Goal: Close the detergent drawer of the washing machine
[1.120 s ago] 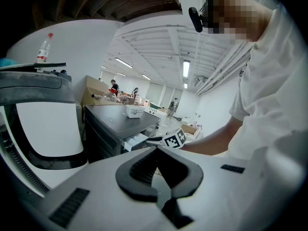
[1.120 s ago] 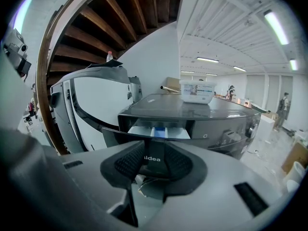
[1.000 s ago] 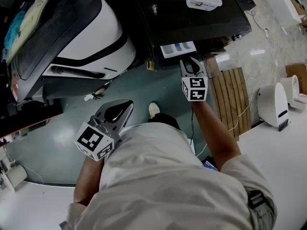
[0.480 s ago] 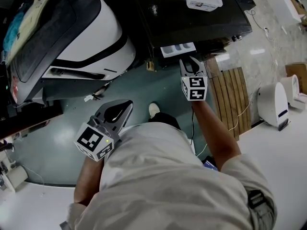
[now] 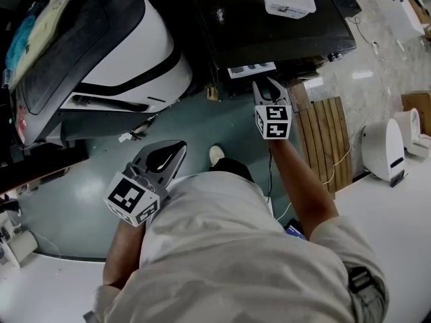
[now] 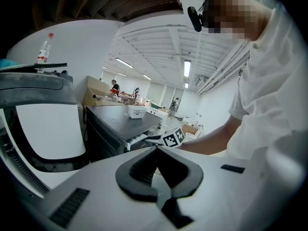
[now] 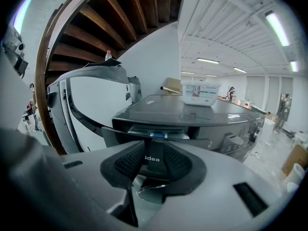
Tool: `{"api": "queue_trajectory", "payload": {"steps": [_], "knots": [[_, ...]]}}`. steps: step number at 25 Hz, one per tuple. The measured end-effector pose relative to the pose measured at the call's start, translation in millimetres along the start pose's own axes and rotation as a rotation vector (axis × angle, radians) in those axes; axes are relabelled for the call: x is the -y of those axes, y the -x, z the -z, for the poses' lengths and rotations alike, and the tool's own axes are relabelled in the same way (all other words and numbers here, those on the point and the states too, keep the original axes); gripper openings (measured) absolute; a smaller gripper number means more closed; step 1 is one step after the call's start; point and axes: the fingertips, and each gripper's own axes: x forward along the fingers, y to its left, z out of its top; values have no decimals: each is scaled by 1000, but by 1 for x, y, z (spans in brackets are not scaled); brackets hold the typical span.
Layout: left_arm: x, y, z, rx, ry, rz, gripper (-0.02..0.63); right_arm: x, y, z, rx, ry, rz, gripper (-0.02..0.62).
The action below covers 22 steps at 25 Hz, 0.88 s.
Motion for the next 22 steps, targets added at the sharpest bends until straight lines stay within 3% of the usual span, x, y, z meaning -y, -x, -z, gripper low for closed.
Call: {"api": "queue_trajectory", "payload": {"steps": [22], "knots": [[-8, -2, -4, 10, 14, -8, -5, 4, -20, -11, 9, 4, 5, 115]]}}
